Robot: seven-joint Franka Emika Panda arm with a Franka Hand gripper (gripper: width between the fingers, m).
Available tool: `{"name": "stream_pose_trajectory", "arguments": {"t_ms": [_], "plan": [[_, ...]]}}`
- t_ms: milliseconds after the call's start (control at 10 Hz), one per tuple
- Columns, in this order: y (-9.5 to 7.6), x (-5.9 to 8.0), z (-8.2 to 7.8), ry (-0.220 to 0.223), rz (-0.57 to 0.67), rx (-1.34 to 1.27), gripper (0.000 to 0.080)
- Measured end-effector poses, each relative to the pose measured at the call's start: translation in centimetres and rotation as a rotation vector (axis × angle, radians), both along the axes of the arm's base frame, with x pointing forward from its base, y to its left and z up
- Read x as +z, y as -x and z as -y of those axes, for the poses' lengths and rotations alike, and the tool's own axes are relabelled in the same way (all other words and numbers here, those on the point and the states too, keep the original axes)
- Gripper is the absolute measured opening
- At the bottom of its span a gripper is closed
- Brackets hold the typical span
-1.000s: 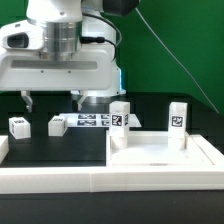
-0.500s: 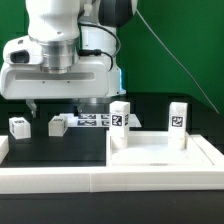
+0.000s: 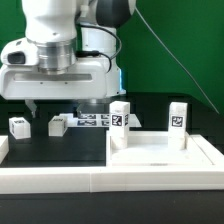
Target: Assemble square table
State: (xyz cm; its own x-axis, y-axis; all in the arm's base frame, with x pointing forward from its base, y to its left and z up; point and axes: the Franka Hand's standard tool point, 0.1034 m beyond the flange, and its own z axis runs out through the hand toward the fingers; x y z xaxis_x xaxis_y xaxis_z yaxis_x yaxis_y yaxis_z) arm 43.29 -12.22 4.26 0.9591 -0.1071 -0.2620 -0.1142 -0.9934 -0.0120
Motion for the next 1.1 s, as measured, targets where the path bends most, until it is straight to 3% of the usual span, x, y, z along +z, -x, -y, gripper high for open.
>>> {"name": "stream_pose_trajectory", "arguments": {"t_ms": [200,500,900,1100], "plan": [[0.9,-0.7,0.8,-0.023,-0.023,-0.086,0.0649],[0.9,-0.7,0.6,-0.027,-0.036,-0.083,0.0649],[1.6,-1.1,0.0,-0.103,-0.270,-0.078,0.0649],[1.0,-1.1,0.1,-0.125,-0.365,-0.073,0.0649]]}}
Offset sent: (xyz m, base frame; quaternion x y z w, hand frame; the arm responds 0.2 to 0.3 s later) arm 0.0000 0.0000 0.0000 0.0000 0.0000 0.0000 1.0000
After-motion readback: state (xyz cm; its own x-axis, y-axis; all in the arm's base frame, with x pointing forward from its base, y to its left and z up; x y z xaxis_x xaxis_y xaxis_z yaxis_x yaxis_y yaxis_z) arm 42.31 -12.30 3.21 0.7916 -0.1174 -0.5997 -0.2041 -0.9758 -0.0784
